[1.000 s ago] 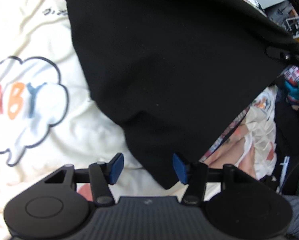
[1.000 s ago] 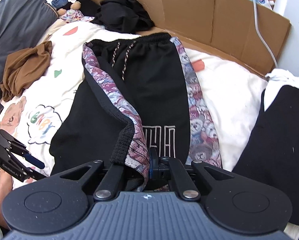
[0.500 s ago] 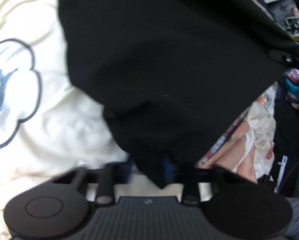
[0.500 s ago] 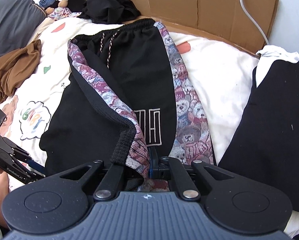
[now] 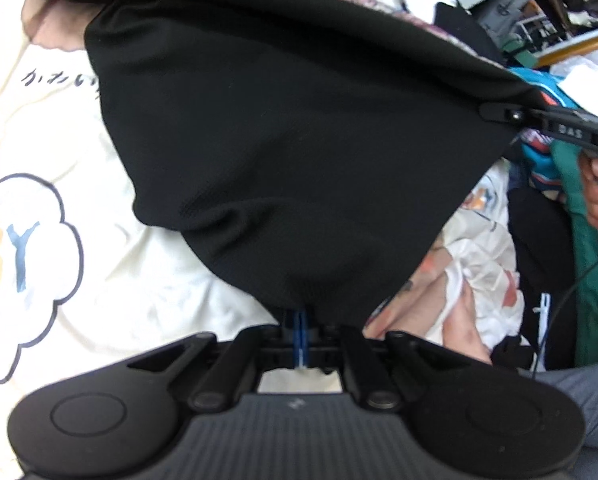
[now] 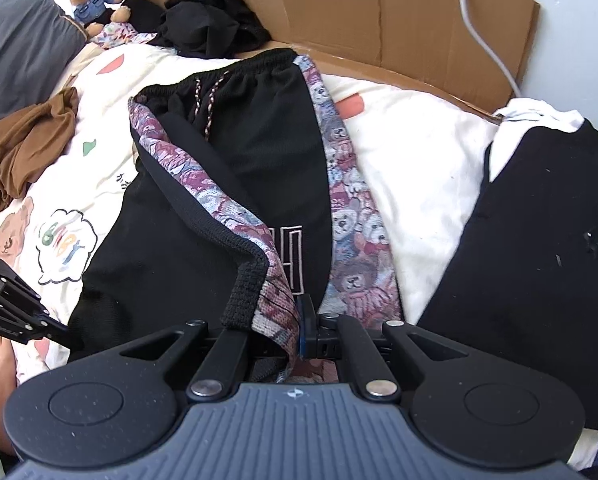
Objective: Fold clothes
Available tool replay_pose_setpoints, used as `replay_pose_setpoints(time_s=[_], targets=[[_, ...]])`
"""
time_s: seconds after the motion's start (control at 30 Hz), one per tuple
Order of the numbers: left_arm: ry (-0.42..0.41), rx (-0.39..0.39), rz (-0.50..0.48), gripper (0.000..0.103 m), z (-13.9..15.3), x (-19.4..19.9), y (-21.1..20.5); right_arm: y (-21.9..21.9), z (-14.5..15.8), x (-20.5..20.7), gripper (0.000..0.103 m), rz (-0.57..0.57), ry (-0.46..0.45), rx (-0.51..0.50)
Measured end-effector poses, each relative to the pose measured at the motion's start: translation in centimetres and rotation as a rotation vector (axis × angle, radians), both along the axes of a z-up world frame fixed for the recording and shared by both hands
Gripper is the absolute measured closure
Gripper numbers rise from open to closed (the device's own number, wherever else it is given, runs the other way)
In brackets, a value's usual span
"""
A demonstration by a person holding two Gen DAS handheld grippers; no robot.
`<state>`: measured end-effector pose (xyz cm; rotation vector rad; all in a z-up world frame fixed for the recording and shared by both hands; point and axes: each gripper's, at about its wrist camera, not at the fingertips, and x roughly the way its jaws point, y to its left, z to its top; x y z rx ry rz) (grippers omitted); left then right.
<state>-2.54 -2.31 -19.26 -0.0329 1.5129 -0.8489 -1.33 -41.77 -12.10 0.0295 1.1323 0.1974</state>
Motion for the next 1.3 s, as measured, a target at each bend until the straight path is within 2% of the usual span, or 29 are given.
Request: replay_pose_setpoints(time_s=[0.23, 0.5, 0.67, 0.77, 0.83, 0.97, 1.07, 1.3], targets=[[-0.013, 0.025, -0.049, 0.102, -0.2, -0.4, -0.8, -1.8, -1.3, -1.0, 0.100, -0.024, 0.059, 0.009], [0.003, 0.117, -0.109, 0.102, -3.0, -0.8, -1.1, -4.1, -4.6, -2.0, 0.100, -0.080, 0.133, 0.045], [0.024, 0.114, -0.106, 0.102, -3.4, -0.9, -0.5, -5.3, -7.4, -3.0, 0.099, -0.110, 0.200, 0.065], [0.043, 0.106, -0.072, 0.098, -3.5, -0.8, 0.0, -5.6, -7.9, -3.3, 0.097, -0.123, 0.217, 0.083], [0.052, 0.099, -0.063, 0.091, -3.5, -0.8, 0.3, -5.8, -7.9, -3.3, 0.093, -0.134, 0.223, 0.091], [0.051, 0.090, -0.060, 0.083, -3.3, -1.1, 0.8, -6.0, -6.7, -3.0, 0.064, -0.133, 0.185, 0.039], [0.046, 0.083, -0.053, 0.078, -3.1, -1.3, 1.2, -5.9, -5.8, -2.8, 0.063, -0.105, 0.160, 0.002], [0.042, 0.071, -0.050, 0.078, -3.1, -1.5, 1.9, -5.9, -5.6, -1.9, 0.063, -0.054, 0.155, -0.031]])
